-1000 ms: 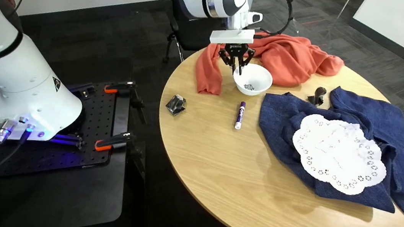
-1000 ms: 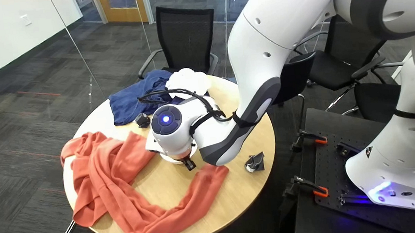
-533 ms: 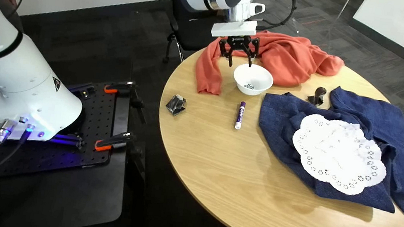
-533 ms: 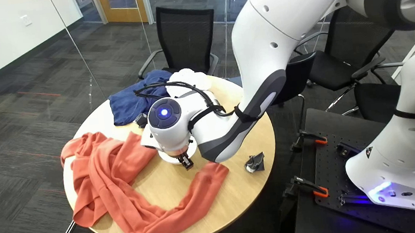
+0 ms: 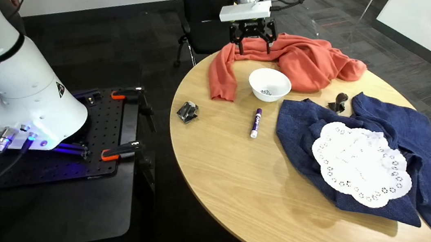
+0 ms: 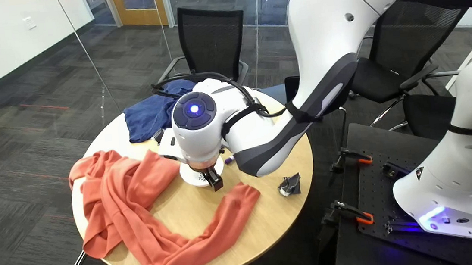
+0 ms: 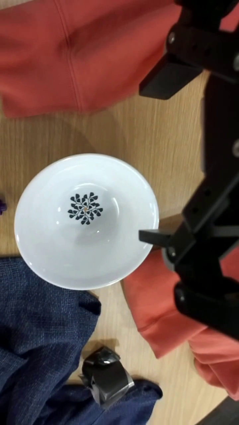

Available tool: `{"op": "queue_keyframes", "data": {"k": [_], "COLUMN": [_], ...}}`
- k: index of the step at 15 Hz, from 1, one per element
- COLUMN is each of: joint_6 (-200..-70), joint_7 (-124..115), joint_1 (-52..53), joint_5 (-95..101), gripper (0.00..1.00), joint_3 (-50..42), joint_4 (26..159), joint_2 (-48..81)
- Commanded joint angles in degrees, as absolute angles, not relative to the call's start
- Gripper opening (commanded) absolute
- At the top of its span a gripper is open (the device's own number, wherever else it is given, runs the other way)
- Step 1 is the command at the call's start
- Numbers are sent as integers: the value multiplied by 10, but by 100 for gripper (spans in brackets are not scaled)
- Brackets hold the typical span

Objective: Move the bowl to the left

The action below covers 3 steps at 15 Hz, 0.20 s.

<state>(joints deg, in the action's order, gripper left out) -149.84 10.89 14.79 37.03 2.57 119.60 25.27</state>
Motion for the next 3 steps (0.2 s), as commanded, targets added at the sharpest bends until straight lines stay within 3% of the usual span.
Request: {"op": "queue_keyframes", "data": {"k": [1, 3], "joint_6": [-1496, -1496], "joint_7": [107, 108], "joint_1": [141, 141], "joint_5": [374, 373], "gripper": [100, 100], "joint_3": [33, 33], "joint_4": [1198, 1197], "joint_2": [249, 251]}}
